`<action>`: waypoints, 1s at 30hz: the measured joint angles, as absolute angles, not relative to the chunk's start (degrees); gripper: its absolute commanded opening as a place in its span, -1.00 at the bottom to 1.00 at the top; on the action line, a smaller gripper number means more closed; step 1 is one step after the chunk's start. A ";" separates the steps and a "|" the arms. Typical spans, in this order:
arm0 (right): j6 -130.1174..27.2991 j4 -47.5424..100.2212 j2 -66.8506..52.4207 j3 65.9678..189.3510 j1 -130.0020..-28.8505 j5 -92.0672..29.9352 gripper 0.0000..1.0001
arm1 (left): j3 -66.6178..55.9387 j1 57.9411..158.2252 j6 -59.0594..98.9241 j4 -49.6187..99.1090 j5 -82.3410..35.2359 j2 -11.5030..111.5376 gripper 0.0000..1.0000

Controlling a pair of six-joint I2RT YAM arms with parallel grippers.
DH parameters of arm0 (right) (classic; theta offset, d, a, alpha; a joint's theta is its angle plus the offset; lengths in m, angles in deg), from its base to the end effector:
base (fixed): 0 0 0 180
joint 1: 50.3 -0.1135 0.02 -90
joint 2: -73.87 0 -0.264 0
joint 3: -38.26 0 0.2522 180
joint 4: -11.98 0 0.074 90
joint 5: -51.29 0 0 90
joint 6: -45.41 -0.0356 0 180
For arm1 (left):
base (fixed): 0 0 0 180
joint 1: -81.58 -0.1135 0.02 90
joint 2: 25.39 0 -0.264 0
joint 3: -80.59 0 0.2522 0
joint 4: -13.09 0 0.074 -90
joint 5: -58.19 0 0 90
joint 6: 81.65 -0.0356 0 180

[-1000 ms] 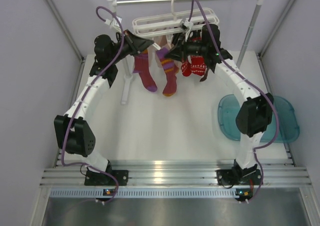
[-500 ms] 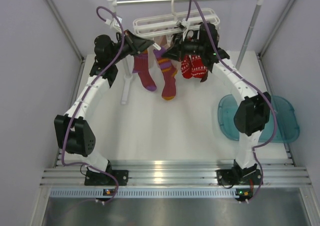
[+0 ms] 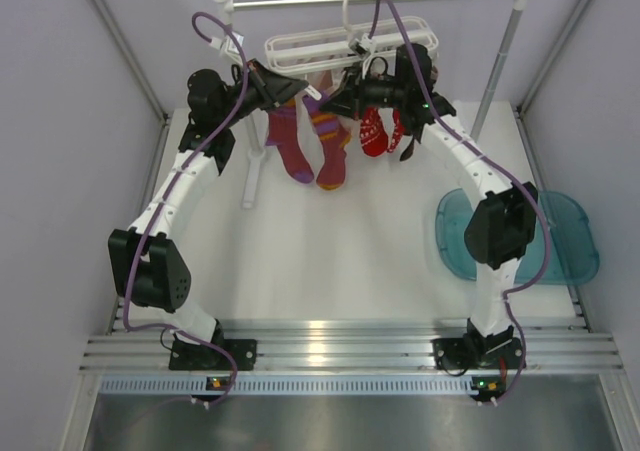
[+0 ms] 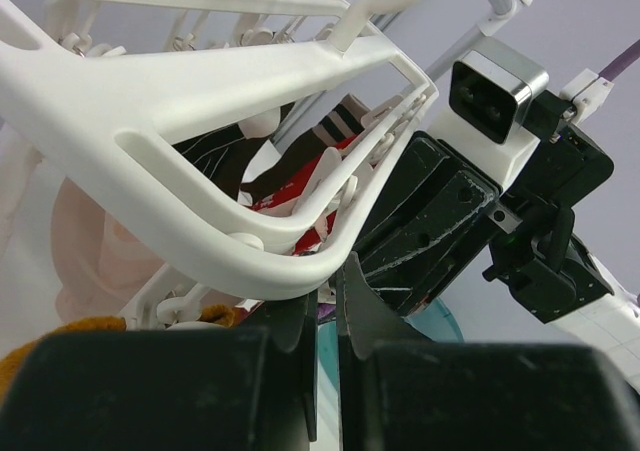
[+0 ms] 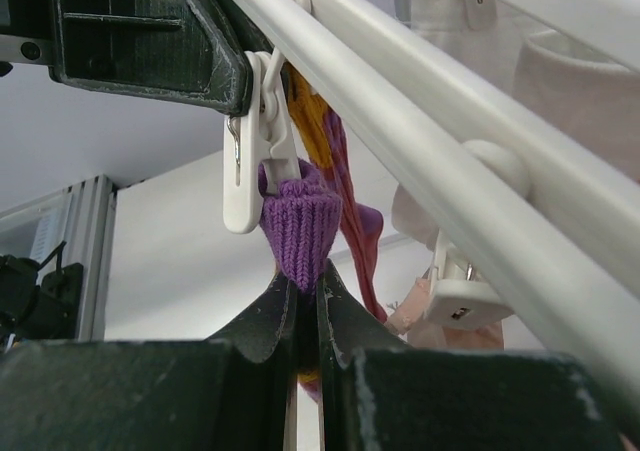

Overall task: Clip the socks to the hanger
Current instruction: Clamp the sock onto the hanger.

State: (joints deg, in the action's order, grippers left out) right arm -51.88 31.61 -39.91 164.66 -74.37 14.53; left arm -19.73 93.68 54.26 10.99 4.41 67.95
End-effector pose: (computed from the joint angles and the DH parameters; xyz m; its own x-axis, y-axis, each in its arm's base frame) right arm 0.4149 0.2166 0.3986 -0.2336 -0.0212 -0.9721 -0.9481 0.2266 0.2229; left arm 0.3741 -0.1017 0.4239 -0.4239 -0.5017 -0.7540 0.6255 0.4400 -0.6444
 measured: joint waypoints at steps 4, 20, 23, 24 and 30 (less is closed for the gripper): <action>-52.23 31.42 -39.95 164.97 -74.72 14.53 -1.00 | -19.73 93.66 54.26 10.99 4.44 68.02 -1.00; -52.67 31.26 -40.22 165.82 -75.31 14.07 -1.00 | -19.73 93.75 54.04 11.76 5.81 68.04 0.24; -52.52 31.28 -40.22 165.82 -75.31 13.87 -1.00 | -19.73 93.73 54.39 11.52 6.45 68.02 0.42; -52.36 31.28 -40.22 165.82 -75.31 13.76 -1.00 | -19.73 93.68 54.57 11.34 6.77 68.02 0.58; -51.73 31.53 -40.22 165.85 -75.31 11.88 -0.99 | -16.33 93.40 54.83 10.16 8.63 65.39 0.96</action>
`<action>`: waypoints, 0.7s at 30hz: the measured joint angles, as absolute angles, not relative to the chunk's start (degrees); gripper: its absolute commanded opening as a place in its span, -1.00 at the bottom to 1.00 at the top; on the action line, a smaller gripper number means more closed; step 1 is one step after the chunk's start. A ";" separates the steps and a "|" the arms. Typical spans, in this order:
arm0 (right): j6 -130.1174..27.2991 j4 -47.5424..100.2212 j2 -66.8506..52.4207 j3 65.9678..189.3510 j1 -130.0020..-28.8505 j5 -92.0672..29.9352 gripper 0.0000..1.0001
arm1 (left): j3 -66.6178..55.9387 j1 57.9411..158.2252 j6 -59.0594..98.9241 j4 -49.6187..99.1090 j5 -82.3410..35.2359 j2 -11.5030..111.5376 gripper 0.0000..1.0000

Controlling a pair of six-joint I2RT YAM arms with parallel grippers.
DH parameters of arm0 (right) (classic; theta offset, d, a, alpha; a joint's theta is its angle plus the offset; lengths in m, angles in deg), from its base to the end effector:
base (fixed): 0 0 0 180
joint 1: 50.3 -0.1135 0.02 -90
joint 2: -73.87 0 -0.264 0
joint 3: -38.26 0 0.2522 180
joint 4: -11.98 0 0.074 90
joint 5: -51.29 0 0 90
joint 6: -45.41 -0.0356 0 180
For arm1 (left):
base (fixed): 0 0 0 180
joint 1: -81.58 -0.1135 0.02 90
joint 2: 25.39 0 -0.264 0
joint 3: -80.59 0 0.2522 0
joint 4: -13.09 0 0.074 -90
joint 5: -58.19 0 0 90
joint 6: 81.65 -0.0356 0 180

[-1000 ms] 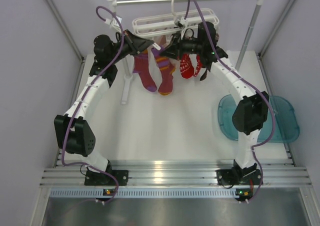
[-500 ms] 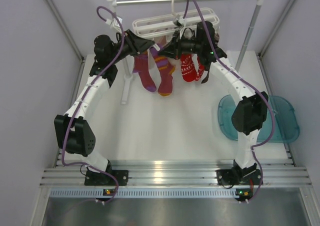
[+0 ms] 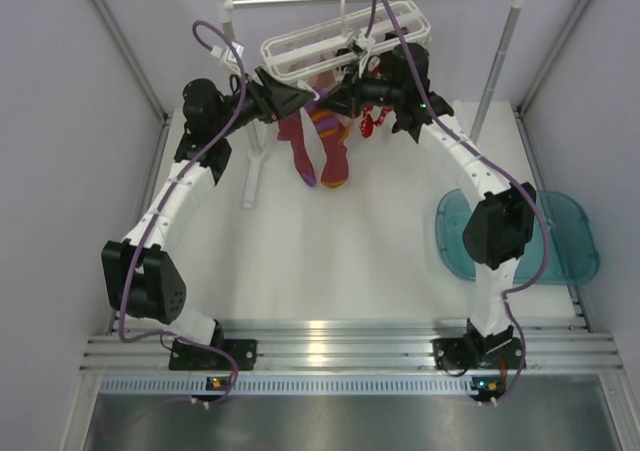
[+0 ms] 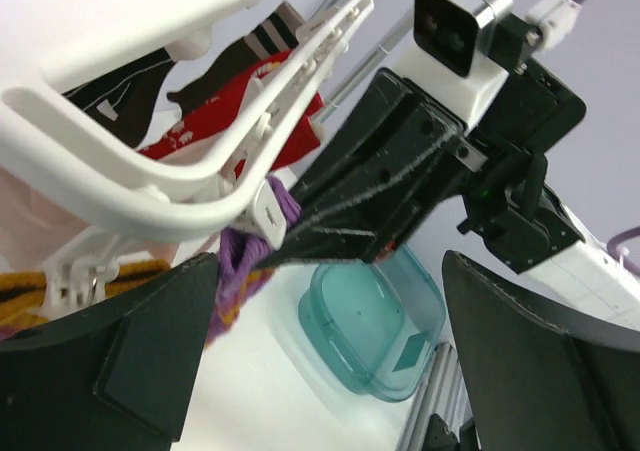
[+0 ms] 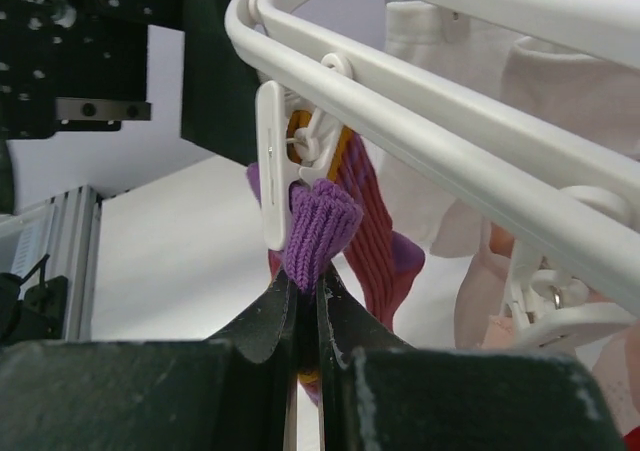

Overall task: Clip the socks to the hanger
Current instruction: Clamp the sock onto the hanger.

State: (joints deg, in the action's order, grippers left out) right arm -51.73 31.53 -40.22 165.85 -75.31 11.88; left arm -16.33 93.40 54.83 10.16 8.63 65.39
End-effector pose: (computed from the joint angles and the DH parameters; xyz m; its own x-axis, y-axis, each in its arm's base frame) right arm 0.4134 0.2232 0.4032 -0.2147 -0.0131 -0.9766 -0.9453 0.2541 0.2044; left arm 0.3615 -0.0992 0.4204 -0.4614 -0.4673 -0.7541 0.6510 0.3992 -0.6457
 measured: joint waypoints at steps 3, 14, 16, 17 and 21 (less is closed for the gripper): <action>-51.01 32.09 -40.22 165.85 -75.31 10.42 -0.77 | -12.72 92.92 54.15 10.10 9.14 61.61 0.96; -45.59 35.96 -34.84 158.72 -75.27 3.55 0.29 | -0.22 92.02 42.68 17.88 9.00 41.92 0.96; -44.50 37.23 -31.58 154.81 -75.25 2.70 0.33 | 0.35 92.02 39.58 22.16 8.13 39.49 0.96; -44.04 38.04 -30.07 153.32 -75.21 2.48 0.35 | 0.40 92.02 38.37 23.84 7.74 38.75 0.96; -41.96 40.77 -20.70 144.16 -74.46 0.78 0.50 | -0.44 92.02 31.88 35.23 4.11 36.21 0.96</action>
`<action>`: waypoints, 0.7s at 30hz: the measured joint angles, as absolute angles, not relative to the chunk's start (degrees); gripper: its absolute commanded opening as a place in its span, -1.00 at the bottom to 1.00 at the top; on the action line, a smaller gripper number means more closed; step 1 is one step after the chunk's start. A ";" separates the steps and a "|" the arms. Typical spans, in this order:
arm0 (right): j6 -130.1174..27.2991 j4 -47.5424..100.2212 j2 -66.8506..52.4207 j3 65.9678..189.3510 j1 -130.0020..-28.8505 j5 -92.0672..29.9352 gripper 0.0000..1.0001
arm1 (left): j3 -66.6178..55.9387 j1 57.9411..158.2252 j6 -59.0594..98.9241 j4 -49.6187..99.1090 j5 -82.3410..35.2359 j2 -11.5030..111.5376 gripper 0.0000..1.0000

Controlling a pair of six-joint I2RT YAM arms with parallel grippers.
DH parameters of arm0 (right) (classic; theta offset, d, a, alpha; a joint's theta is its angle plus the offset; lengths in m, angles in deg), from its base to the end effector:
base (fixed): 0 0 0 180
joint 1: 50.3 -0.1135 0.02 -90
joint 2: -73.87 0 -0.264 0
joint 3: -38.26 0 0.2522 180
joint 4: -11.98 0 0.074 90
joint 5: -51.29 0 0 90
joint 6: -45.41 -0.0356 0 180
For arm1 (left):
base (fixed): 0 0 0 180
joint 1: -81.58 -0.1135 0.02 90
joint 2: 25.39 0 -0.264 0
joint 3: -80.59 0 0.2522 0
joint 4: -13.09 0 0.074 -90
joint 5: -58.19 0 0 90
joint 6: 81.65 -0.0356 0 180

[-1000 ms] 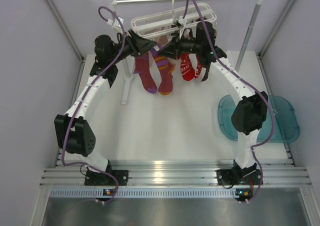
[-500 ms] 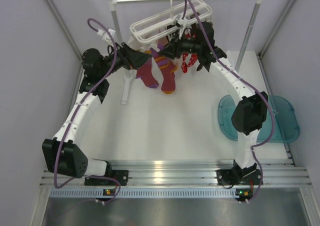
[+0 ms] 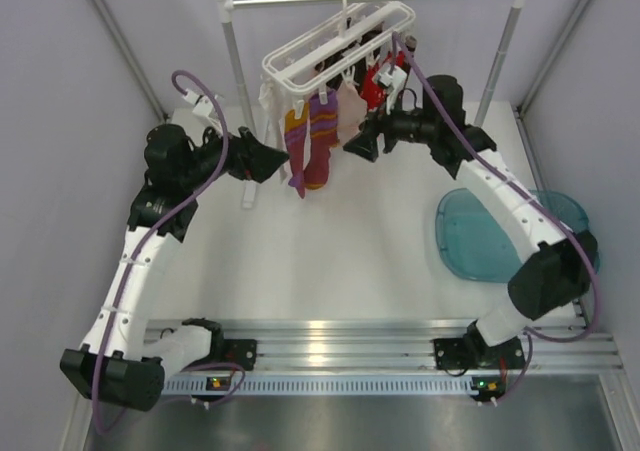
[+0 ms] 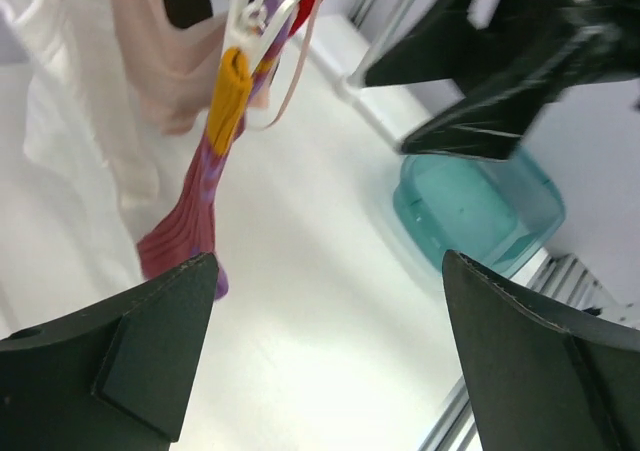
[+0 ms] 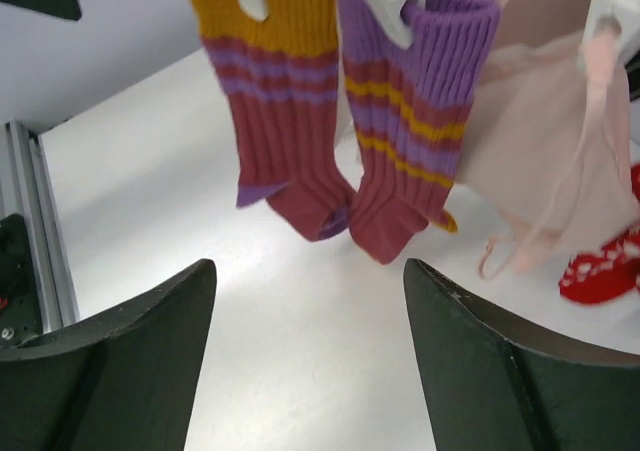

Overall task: Clip the socks to the hanger
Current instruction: Clamp the sock onto the hanger, then reset both arms

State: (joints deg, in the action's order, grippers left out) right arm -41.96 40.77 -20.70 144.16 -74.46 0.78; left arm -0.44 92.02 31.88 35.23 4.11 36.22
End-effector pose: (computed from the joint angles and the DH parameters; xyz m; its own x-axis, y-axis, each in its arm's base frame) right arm 0.3421 0.1783 0.3958 -0.2336 -0.1436 -0.9617 -0.8810 0.4497 0.1468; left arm 0.2274 -0.0631 0.4247 -0.3314 -0.2677 -0.9047 0.6443 0.6363 -0.4243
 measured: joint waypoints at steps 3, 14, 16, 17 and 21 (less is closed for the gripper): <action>-40.23 43.74 -11.45 137.08 -72.84 -0.38 0.64 | -5.20 92.02 25.59 47.23 2.25 37.00 0.96; -30.22 58.78 17.40 117.28 -60.50 -9.43 0.90 | -6.84 92.02 12.39 67.97 -9.22 40.48 0.96; -28.37 61.12 21.75 112.58 -60.28 -11.75 0.99 | -4.39 92.02 11.29 68.54 -13.16 40.17 0.96; -27.58 62.45 23.65 110.35 -60.12 -12.80 1.00 | -3.12 92.02 10.96 68.72 -14.89 39.87 0.96; -25.61 65.69 30.71 101.41 -57.46 -15.37 1.00 | 1.62 92.02 9.28 68.93 -19.32 37.48 0.96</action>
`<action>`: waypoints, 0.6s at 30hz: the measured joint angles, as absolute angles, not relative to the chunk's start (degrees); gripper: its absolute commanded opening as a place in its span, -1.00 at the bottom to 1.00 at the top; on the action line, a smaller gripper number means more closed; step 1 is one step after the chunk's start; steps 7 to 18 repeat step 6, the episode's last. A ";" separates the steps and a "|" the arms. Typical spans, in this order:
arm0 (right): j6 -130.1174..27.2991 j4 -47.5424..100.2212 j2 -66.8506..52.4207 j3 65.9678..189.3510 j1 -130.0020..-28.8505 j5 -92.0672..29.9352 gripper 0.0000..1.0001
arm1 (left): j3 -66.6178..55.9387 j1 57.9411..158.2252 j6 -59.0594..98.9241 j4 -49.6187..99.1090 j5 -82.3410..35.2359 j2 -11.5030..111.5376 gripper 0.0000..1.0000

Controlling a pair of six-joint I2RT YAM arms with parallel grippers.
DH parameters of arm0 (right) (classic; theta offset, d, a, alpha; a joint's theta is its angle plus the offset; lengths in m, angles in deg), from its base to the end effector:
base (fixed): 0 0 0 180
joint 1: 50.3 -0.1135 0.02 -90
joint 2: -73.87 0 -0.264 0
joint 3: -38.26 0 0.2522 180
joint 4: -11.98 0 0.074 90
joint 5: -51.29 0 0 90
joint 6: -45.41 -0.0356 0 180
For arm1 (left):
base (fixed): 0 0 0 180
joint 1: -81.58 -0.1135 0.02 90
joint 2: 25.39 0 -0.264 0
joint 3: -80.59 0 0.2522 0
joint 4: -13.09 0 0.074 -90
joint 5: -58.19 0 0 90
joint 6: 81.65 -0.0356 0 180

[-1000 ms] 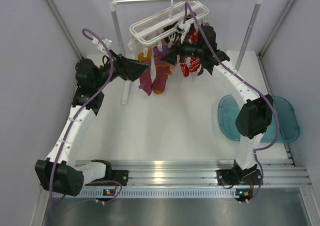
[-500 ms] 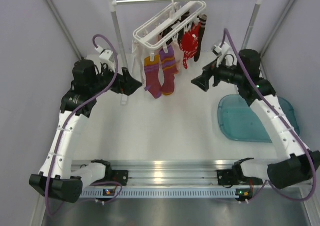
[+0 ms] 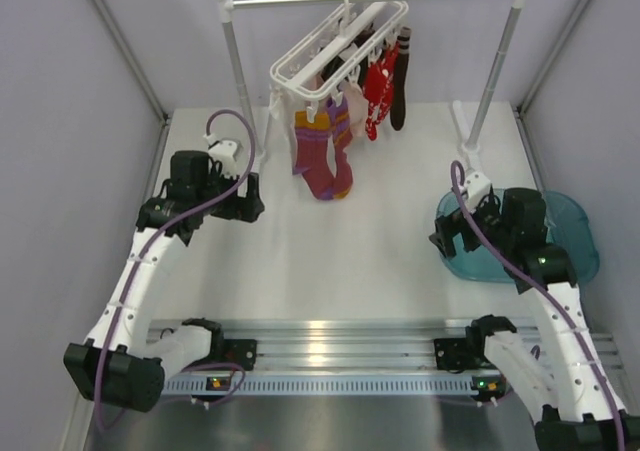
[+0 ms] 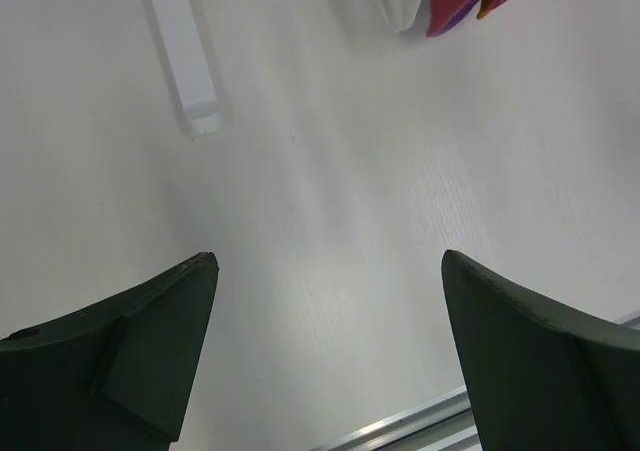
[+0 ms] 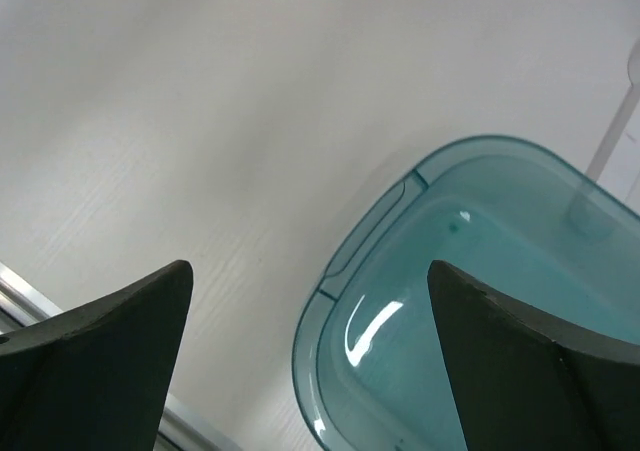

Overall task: Clip the socks to the hanger
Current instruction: Reset both arms

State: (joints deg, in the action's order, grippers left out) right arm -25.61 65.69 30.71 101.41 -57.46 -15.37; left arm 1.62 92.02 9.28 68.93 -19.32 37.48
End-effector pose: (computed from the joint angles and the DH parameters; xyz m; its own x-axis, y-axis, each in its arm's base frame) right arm 0.1502 0.0331 0.3211 -0.3773 -0.3484 -0.8581 -0.5965 0.8001 -0.0625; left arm 0.2204 -0.0484 0.3489 -0.6342 0.1007 -0.7666 0.3302 0.9318 -0.1507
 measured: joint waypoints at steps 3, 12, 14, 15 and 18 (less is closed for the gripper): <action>-25.07 67.09 34.86 97.72 -55.51 -15.96 1.00 | 4.90 92.00 8.36 69.17 -20.79 34.36 0.96; -25.07 67.37 36.76 97.45 -54.42 -15.96 1.00 | 5.62 92.00 8.08 69.63 -21.46 31.87 0.96; -25.07 67.37 36.76 97.45 -54.42 -15.96 1.00 | 5.62 92.00 8.08 69.63 -21.46 31.87 0.96; -25.07 67.37 36.76 97.45 -54.42 -15.96 1.00 | 5.62 92.00 8.08 69.63 -21.46 31.87 0.96; -25.07 67.37 36.76 97.45 -54.42 -15.96 1.00 | 5.62 92.00 8.08 69.63 -21.46 31.87 0.96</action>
